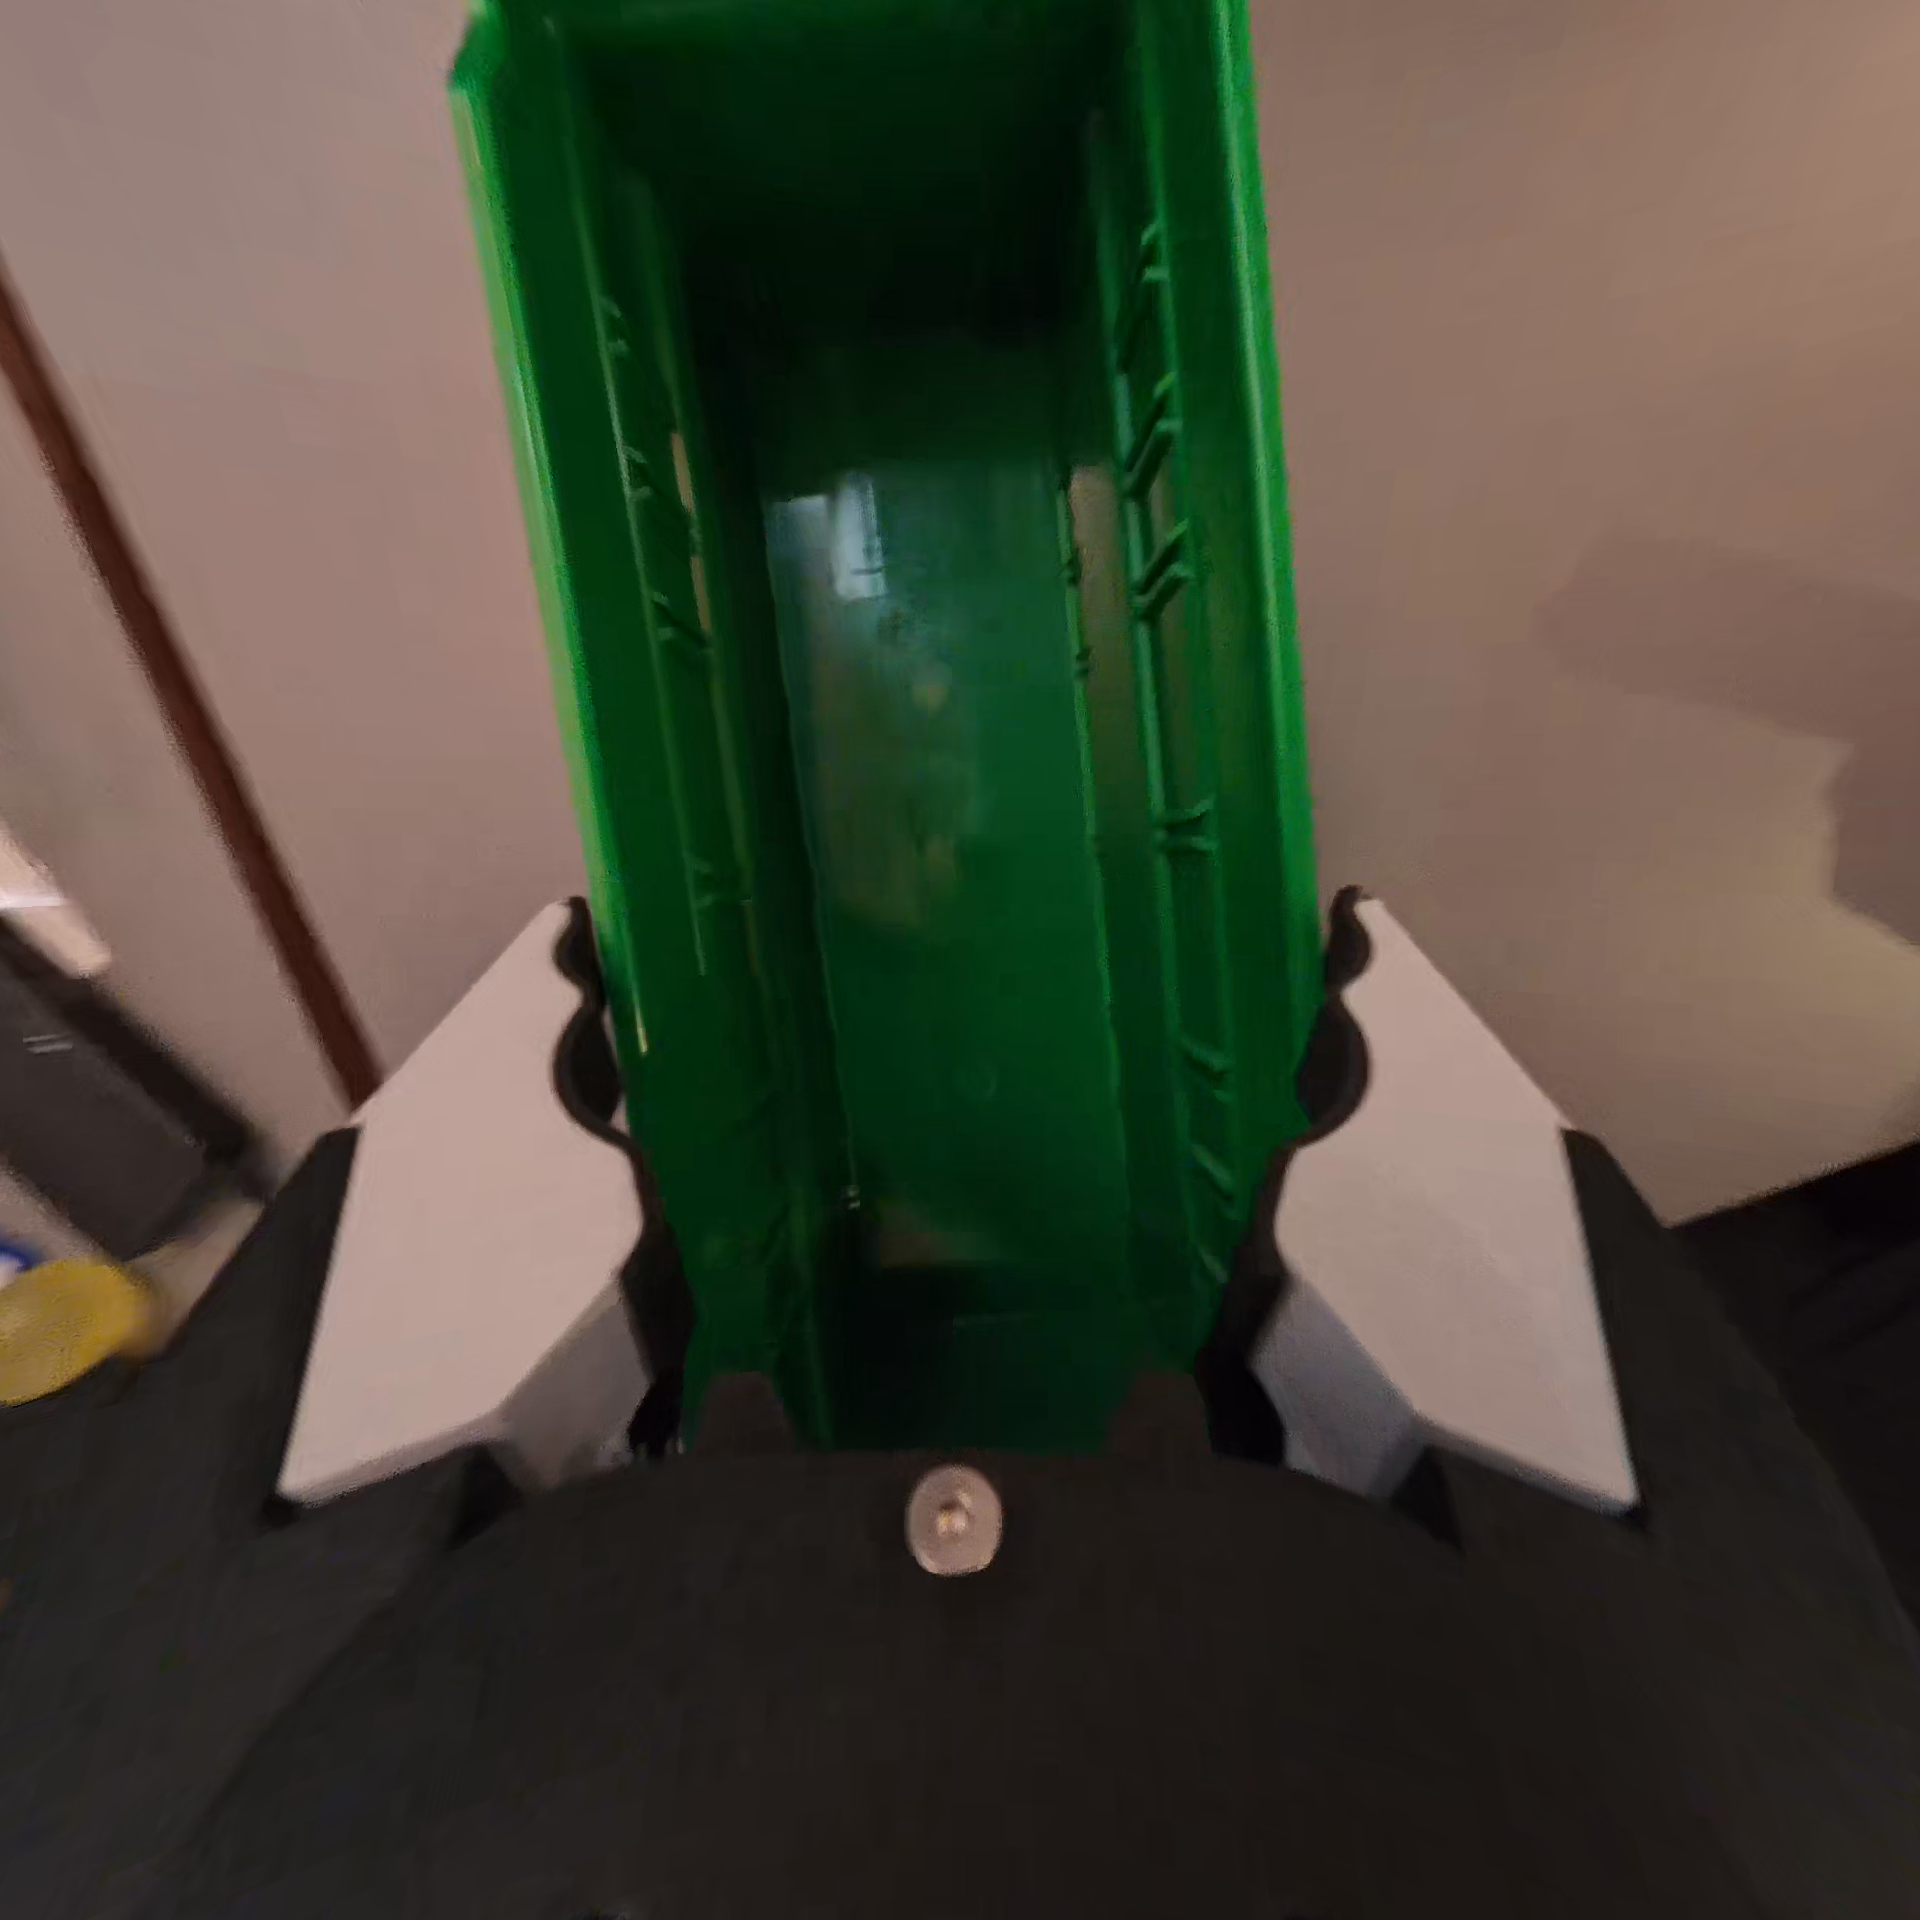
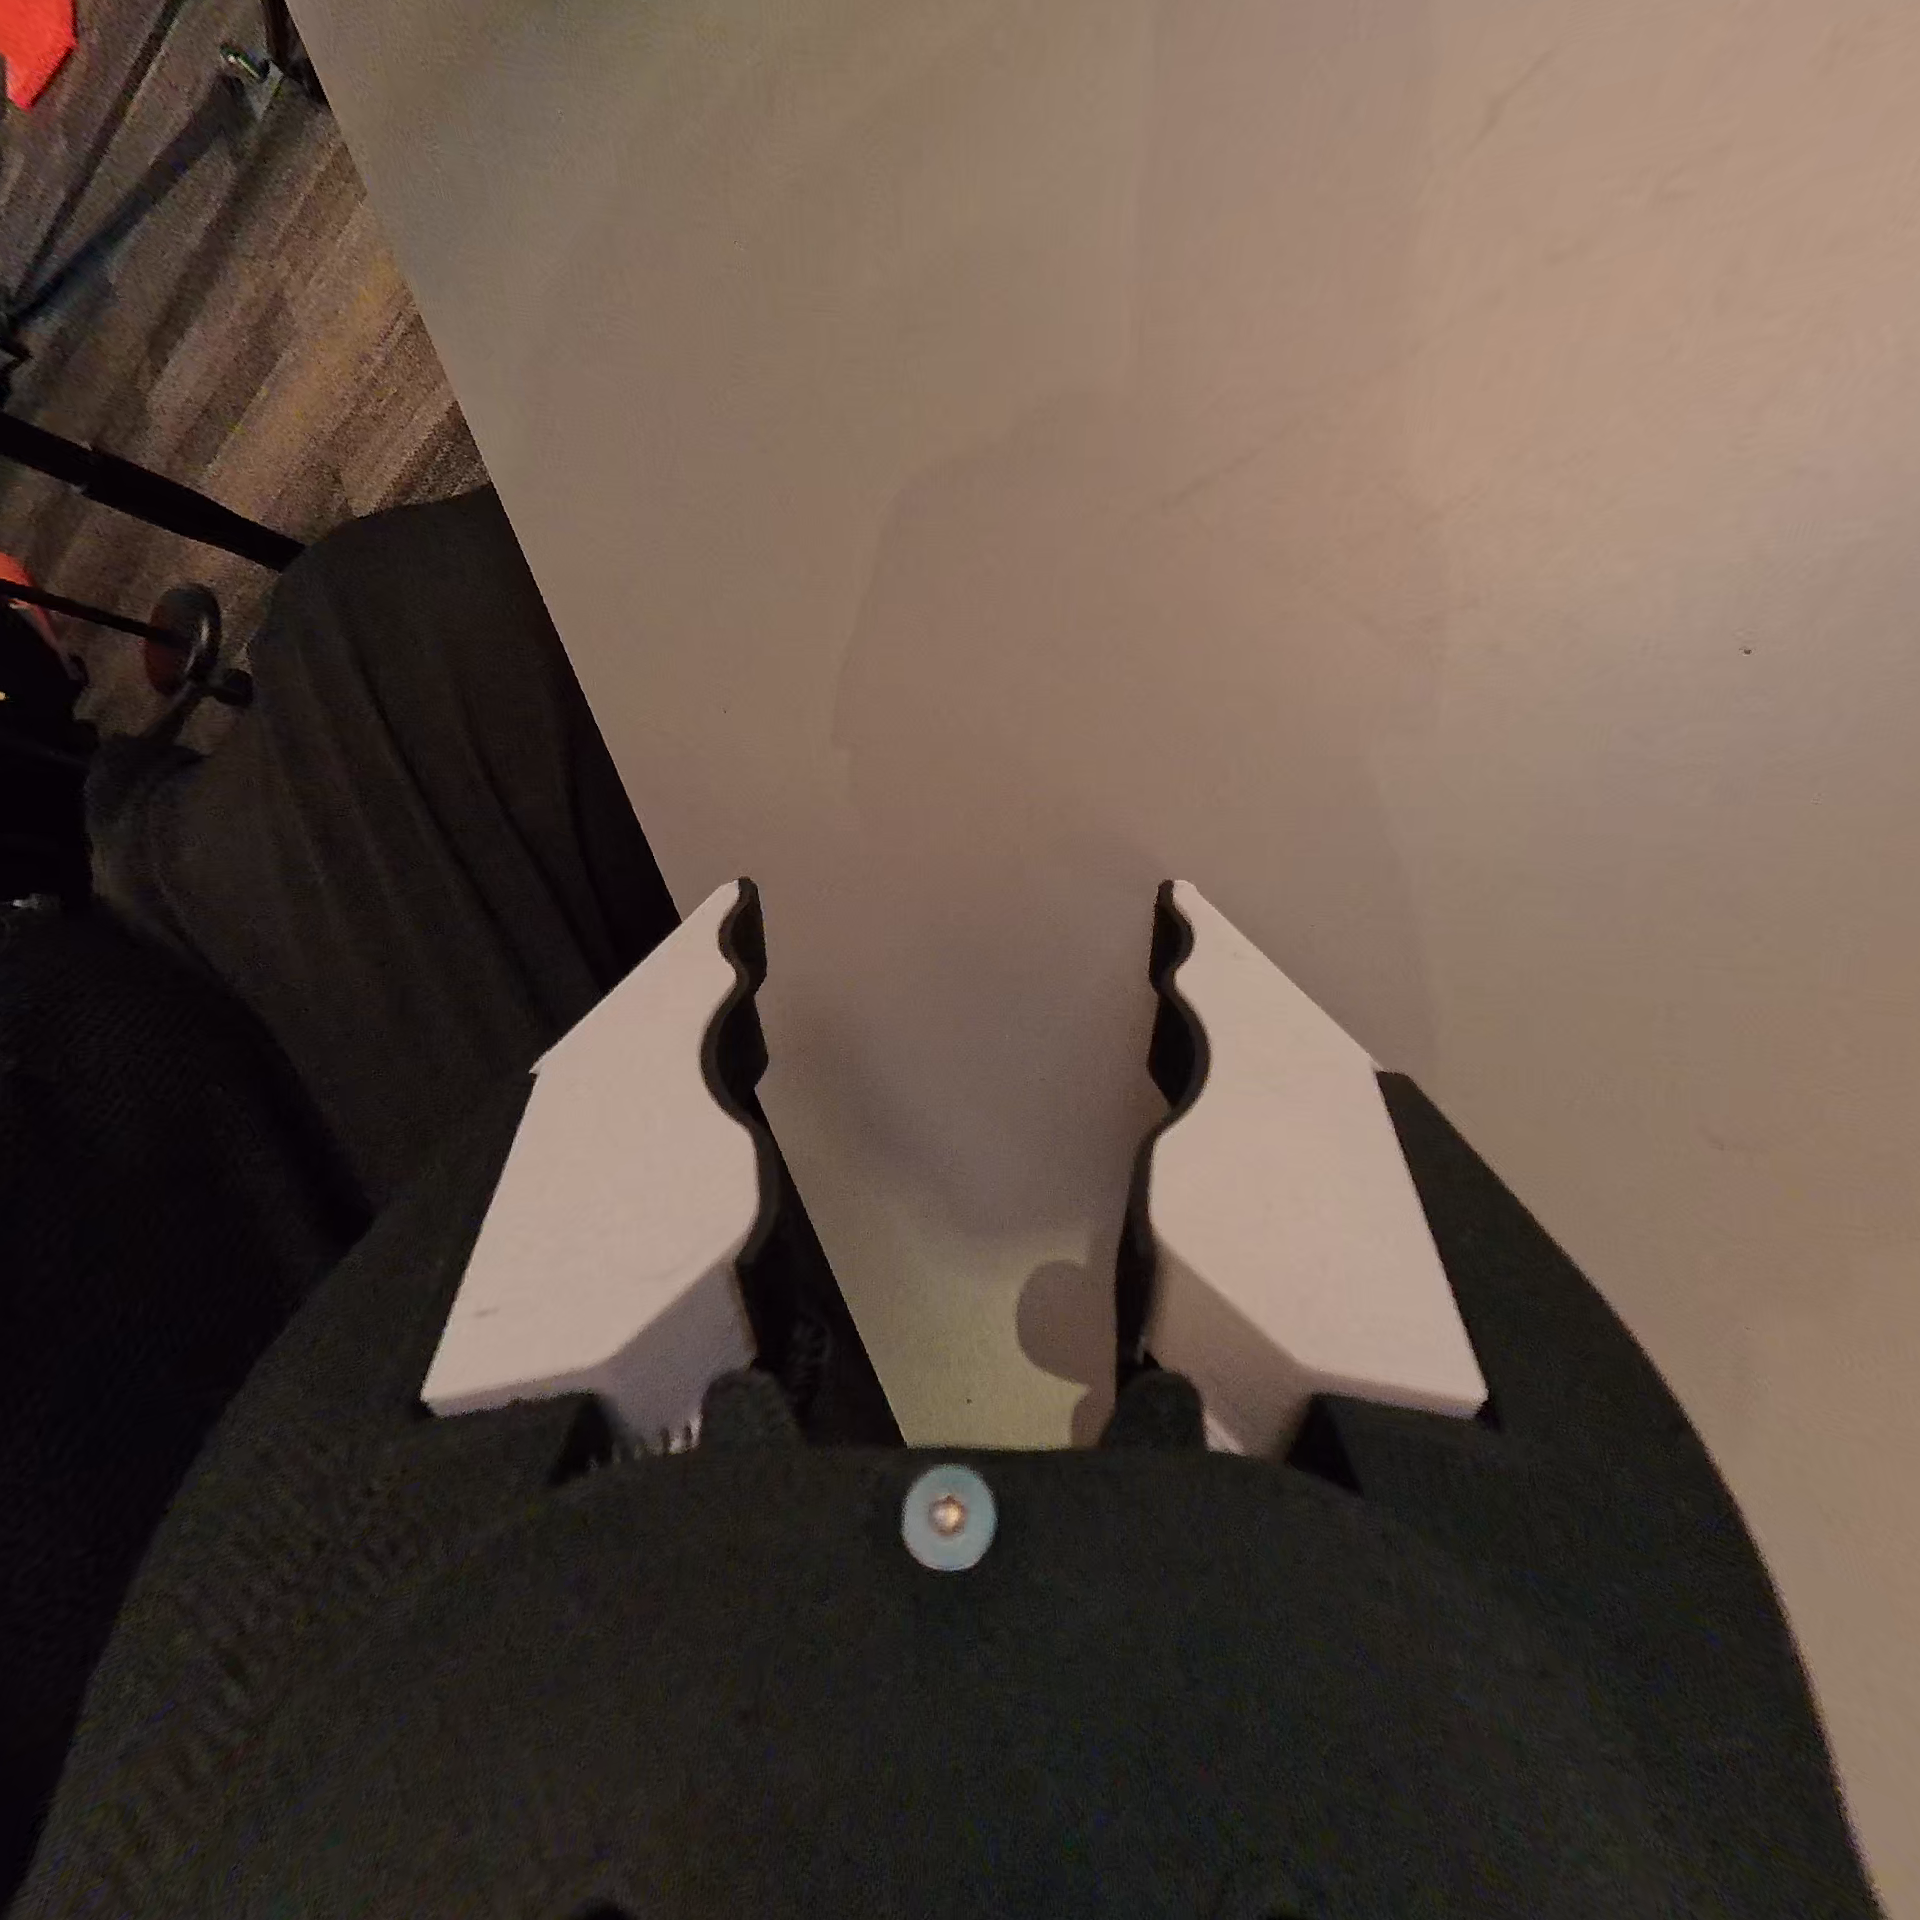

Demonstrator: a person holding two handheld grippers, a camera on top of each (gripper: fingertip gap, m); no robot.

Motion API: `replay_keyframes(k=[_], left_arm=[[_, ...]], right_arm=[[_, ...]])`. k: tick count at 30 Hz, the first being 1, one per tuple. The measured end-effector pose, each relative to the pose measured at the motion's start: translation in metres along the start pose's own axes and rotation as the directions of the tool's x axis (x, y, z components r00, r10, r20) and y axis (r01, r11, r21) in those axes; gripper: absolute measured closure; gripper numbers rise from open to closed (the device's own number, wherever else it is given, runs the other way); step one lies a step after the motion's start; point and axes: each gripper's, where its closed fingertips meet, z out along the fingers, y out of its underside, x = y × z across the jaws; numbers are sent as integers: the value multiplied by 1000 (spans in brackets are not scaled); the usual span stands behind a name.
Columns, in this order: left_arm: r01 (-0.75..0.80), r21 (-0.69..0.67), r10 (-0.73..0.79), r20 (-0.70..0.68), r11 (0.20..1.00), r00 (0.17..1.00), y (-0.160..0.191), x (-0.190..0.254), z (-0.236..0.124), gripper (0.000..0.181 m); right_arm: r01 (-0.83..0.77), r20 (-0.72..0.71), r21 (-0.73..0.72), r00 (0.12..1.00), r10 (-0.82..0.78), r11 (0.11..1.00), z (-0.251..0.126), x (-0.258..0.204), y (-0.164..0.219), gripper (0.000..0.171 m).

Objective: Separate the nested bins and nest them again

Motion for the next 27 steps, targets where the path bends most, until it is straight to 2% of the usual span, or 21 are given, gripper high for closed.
replay_keyframes(k=[3, 7, 12, 18, 23, 27], left_arm=[[31, 18, -30, -37, 999, 999, 0, 1, 0, 53], [54, 45, -50, -81, 998, 995, -2, 0, 3, 52], [79, 56, -75, -69, 995, 995, -3, -1, 2, 55], [244, 137, -248, 11, 960, 969, -4, -21, 0, 54], [222, 171, -235, 60, 960, 970, -6, -25, -4, 48], [150, 306, -193, 114, 940, 974, -26, -15, -31, 37]], right_arm=[[-1, 2, 1, 1000, 1, 1000, 0, -1, 0, 97], [3, 0, -4, 1000, -3, 1000, 1, -1, 1, 97], [6, -3, -4, 1000, -6, 1000, 0, -1, 1, 97], [11, -12, 12, 1000, -10, 1000, -3, 1, -2, 94], [32, -54, 26, 998, -31, 999, -5, 7, -4, 84], [46, -111, 70, 993, -38, 996, -10, 15, -13, 72]])
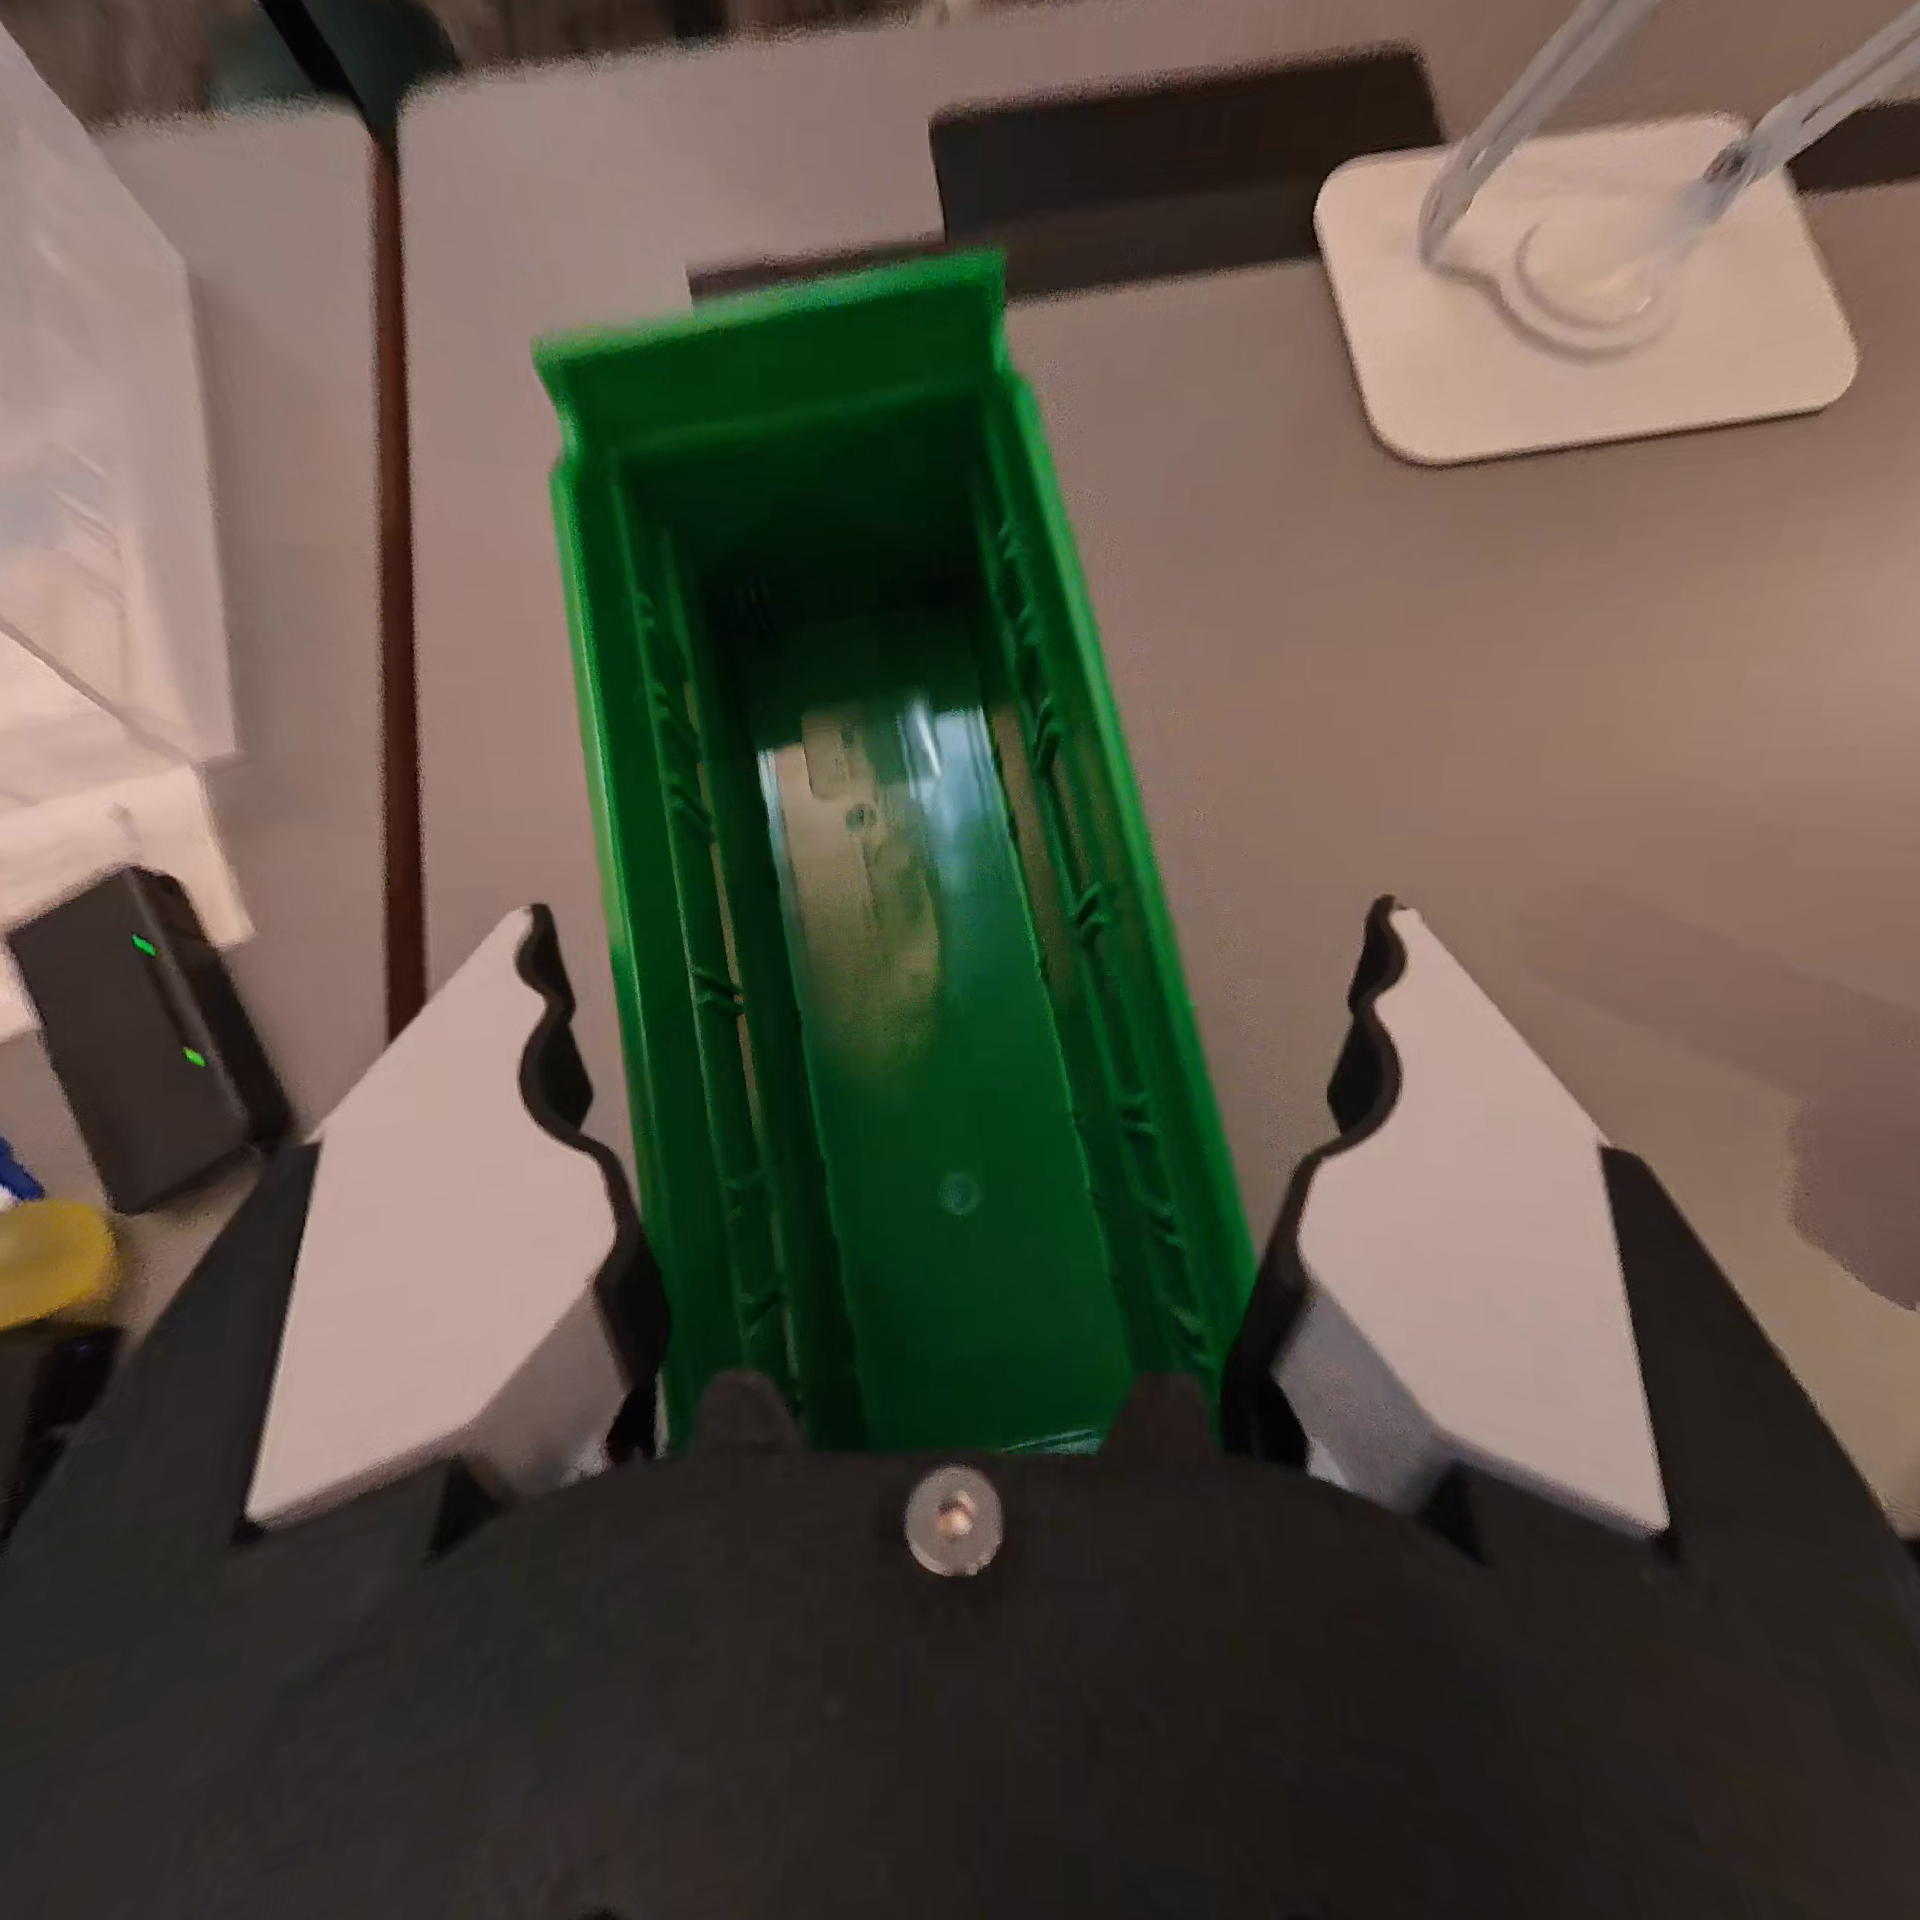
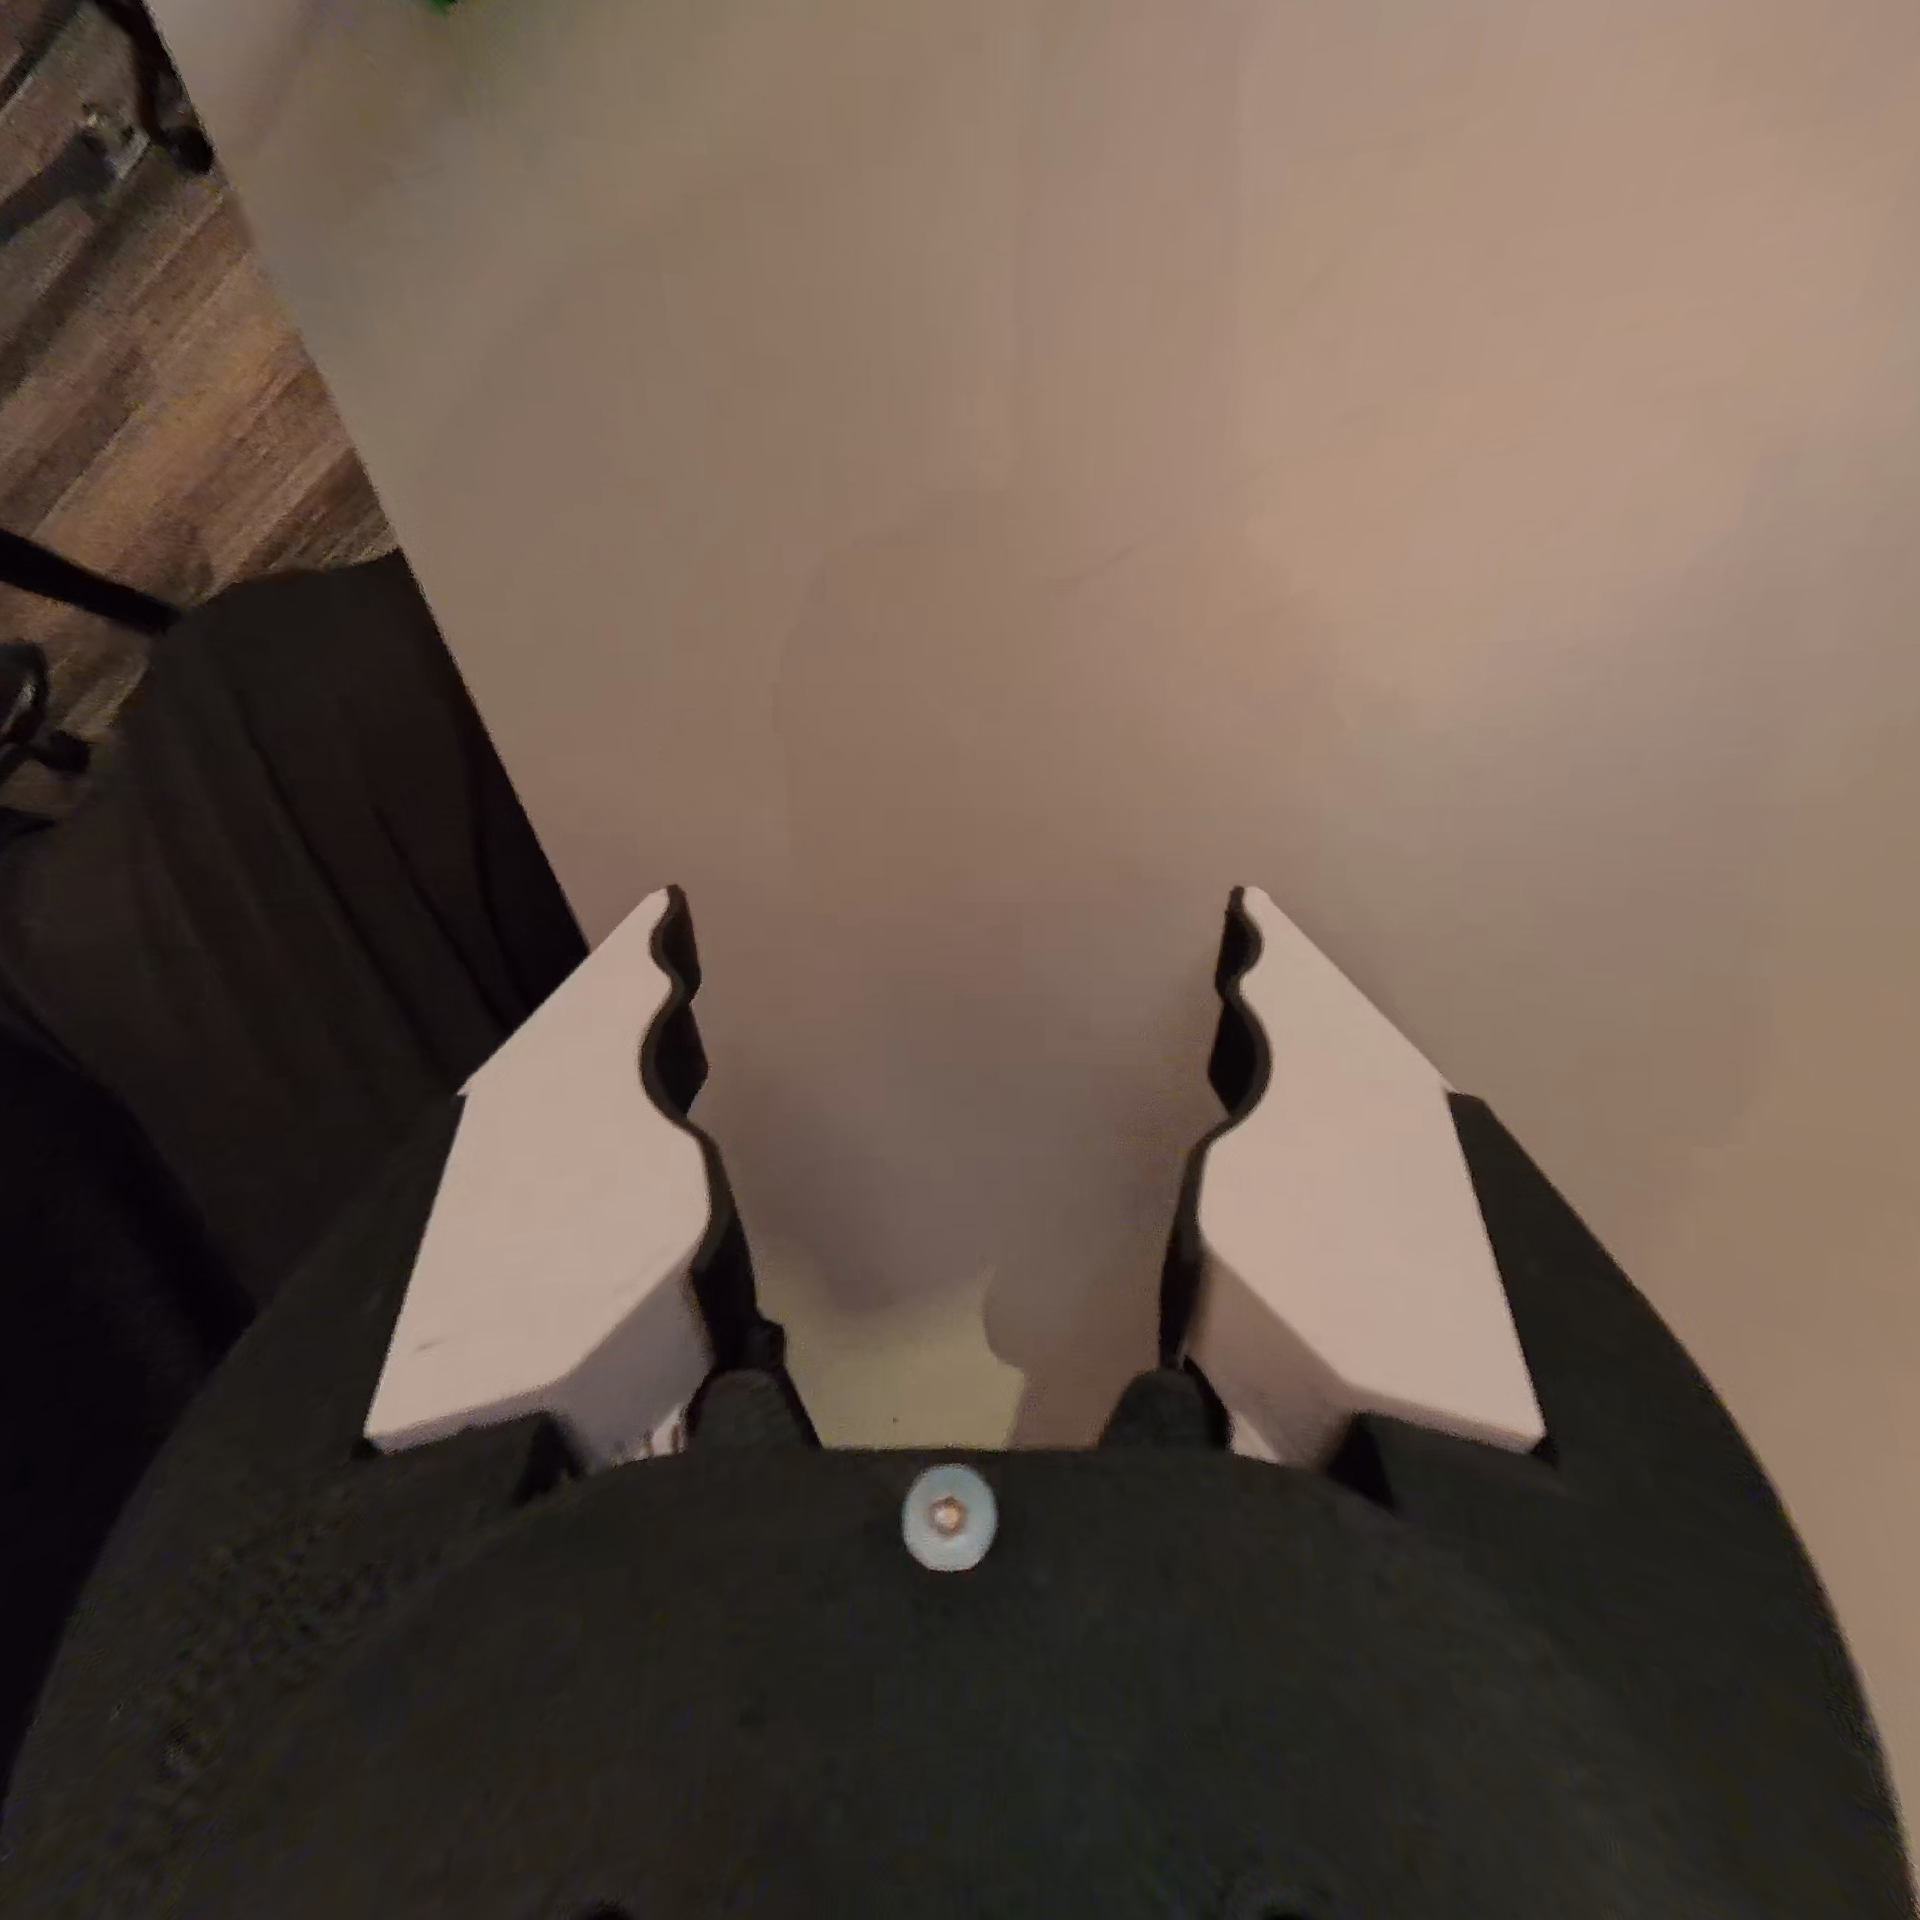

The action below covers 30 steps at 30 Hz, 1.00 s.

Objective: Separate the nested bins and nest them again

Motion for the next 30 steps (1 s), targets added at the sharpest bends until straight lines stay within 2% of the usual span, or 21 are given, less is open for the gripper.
replay_keyframes(k=[2, 5, 8, 10, 13, 16, 19, 23, 25, 27, 30], left_arm=[[-63, 78, 62, 16, 995, 998, -18, 18, -18, 23], [-127, 144, 146, -130, 981, 981, -30, 90, -35, 22], [-227, 154, 259, -244, 962, 934, -20, 165, -30, 23], [-253, 156, 293, -354, 955, 888, -8, 217, -20, 23], [-312, 125, 335, -429, 942, 839, 16, 273, 15, 32], [-383, 47, 347, -534, 923, 771, 55, 320, 56, 23], [-432, -20, 336, -597, 902, 728, 87, 349, 87, 23], [-465, -73, 335, -597, 882, 729, 115, 365, 124, 23], [-474, -48, 386, -511, 879, 768, 114, 360, 140, 26], [-475, -39, 412, -440, 879, 798, 112, 355, 146, 37], [-438, -40, 374, -451, 898, 810, 109, 360, 146, 31]], right_arm=[[-18, -44, 40, 999, 19, 999, -5, 10, -8, 69], [-34, -89, 62, 995, 40, 997, -14, 23, -16, 61], [-11, -186, 87, 982, 27, 996, -24, 43, -22, 64], [11, -239, 82, 971, 9, 997, -27, 57, -21, 65], [69, -356, 97, 934, -30, 993, -30, 84, -22, 56], [85, -440, 92, 897, -36, 992, -28, 106, -22, 46], [98, -485, 97, 874, -39, 991, -24, 123, -23, 35], [54, -527, 109, 850, 12, 993, -15, 144, -19, 42], [22, -510, 141, 858, 54, 990, -12, 144, -20, 49], [5, -501, 143, 862, 68, 990, -11, 145, -19, 49], [-26, -493, 145, 865, 95, 989, -11, 147, -18, 52]])
